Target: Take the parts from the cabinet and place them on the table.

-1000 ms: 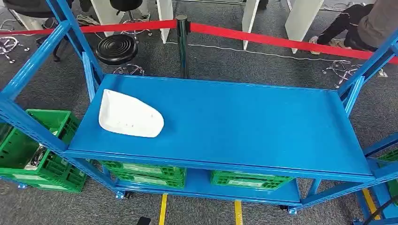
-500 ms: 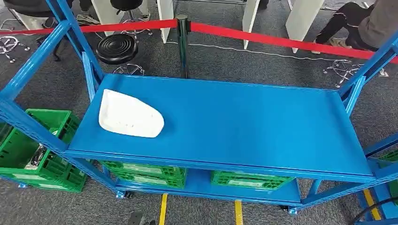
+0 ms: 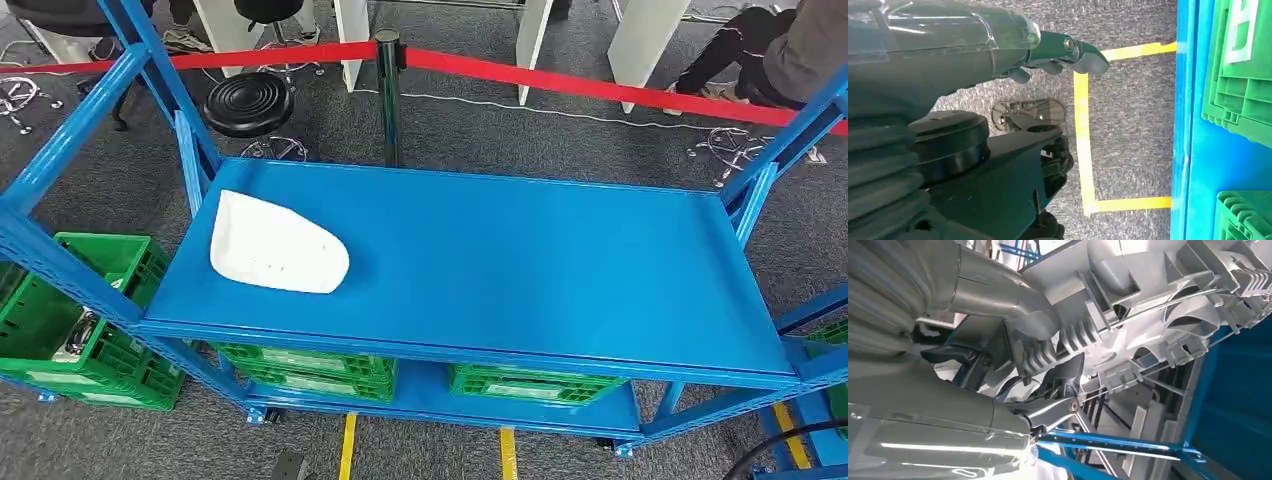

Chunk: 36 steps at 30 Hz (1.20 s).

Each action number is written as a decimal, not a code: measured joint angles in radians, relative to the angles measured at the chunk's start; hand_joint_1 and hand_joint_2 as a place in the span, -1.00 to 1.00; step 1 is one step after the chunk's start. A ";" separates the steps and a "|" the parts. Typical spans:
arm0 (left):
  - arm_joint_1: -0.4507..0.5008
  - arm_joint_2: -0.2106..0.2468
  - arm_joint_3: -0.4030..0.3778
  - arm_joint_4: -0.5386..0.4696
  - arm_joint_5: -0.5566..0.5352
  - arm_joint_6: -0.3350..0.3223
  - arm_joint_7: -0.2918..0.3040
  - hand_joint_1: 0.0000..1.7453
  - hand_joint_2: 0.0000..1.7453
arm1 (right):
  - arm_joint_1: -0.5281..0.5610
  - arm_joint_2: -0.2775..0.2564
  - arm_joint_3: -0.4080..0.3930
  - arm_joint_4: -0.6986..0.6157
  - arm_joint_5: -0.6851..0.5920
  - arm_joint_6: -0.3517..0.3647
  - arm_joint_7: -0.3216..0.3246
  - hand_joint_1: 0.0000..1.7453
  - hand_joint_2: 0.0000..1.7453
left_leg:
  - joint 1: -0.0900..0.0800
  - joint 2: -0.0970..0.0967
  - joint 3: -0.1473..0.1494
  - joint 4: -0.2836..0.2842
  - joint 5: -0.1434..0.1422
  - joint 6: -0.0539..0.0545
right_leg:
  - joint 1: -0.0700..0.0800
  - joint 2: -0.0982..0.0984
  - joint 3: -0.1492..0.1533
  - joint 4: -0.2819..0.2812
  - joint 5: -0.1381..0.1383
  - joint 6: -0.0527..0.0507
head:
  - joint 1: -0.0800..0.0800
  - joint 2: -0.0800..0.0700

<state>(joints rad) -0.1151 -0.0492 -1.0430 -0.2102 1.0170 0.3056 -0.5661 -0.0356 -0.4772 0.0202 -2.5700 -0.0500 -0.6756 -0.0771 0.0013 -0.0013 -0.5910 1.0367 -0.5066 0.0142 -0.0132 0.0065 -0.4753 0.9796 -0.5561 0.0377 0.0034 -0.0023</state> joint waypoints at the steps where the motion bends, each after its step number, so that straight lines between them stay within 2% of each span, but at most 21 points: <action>1: 0.000 0.000 0.000 0.000 0.000 0.000 0.000 -1.00 1.00 | 0.000 0.003 0.004 0.000 0.000 0.000 0.000 0.96 1.00 | 0.000 0.000 0.000 0.000 0.000 0.000 | 0.000 0.000 0.000 0.000 0.000 0.000 | 0.000 0.000; 8: 0.000 0.000 0.002 0.000 0.003 0.011 0.002 -1.00 1.00 | 0.006 0.013 0.027 0.000 -0.003 -0.016 0.002 0.96 1.00 | 0.000 0.000 0.000 0.000 0.000 0.000 | 0.000 0.000 0.000 0.000 0.000 0.000 | 0.000 0.000; 15: 0.001 -0.001 0.018 0.000 0.042 -0.036 -0.007 -1.00 1.00 | 0.027 0.027 0.052 0.005 -0.003 -0.007 -0.015 0.96 1.00 | 0.000 0.000 0.000 0.000 0.000 0.000 | 0.000 0.000 0.000 0.000 0.000 0.000 | 0.000 0.000; 19: 0.000 -0.002 0.032 0.000 0.072 -0.059 -0.040 -1.00 1.00 | 0.039 0.038 0.071 0.013 -0.027 0.006 -0.056 0.96 1.00 | 0.000 0.000 0.000 0.000 0.000 0.000 | 0.000 0.000 0.000 0.000 0.000 0.000 | 0.000 0.000; 25: -0.015 -0.002 0.057 -0.002 0.088 -0.070 -0.065 -1.00 1.00 | 0.080 0.082 0.130 0.055 -0.079 0.021 -0.198 0.96 1.00 | 0.000 0.001 0.000 0.000 0.000 0.000 | 0.000 0.000 0.000 0.000 0.000 0.000 | 0.000 0.000; 31: -0.018 -0.002 0.071 -0.002 0.090 -0.072 -0.066 -1.00 1.00 | 0.100 0.113 0.167 0.089 -0.080 0.021 -0.217 0.96 1.00 | 0.000 0.003 0.000 0.000 0.000 0.000 | 0.000 0.002 -0.001 0.000 0.000 0.000 | 0.000 0.000; 32: -0.019 -0.001 0.075 -0.002 0.088 -0.072 -0.064 -1.00 1.00 | 0.102 0.117 0.175 0.095 -0.077 0.021 -0.216 0.96 1.00 | -0.007 0.003 -0.001 0.005 -0.005 0.008 | -0.003 0.001 -0.002 -0.007 0.003 0.006 | 0.000 0.000; 34: -0.020 0.001 0.076 -0.002 0.081 -0.070 -0.059 -1.00 1.00 | 0.103 0.123 0.184 0.106 -0.076 0.020 -0.214 0.96 1.00 | -0.008 0.004 -0.001 0.001 -0.003 0.014 | -0.005 0.002 0.001 -0.008 0.006 0.011 | 0.000 0.000; 35: -0.022 0.002 0.076 -0.002 0.079 -0.064 -0.051 -1.00 1.00 | 0.104 0.125 0.187 0.112 -0.076 0.018 -0.213 0.96 1.00 | 0.000 0.005 0.003 -0.013 0.009 0.022 | -0.005 0.003 0.001 -0.007 0.005 0.016 | -0.001 0.000; 36: -0.022 0.003 0.076 -0.002 0.078 -0.059 -0.045 -1.00 1.00 | 0.106 0.127 0.190 0.116 -0.076 0.015 -0.211 0.96 1.00 | 0.002 0.008 0.008 -0.022 0.015 0.024 | -0.006 -0.001 -0.004 0.007 -0.014 0.015 | 0.000 0.000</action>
<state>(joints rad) -0.1374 -0.0465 -0.9674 -0.2125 1.0948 0.2461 -0.6111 0.0704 -0.3506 0.2102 -2.4536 -0.1263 -0.6607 -0.2884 0.0037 0.0066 -0.5829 1.0144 -0.4914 0.0378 -0.0189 0.0056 -0.4795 0.9869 -0.5704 0.0526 0.0038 -0.0023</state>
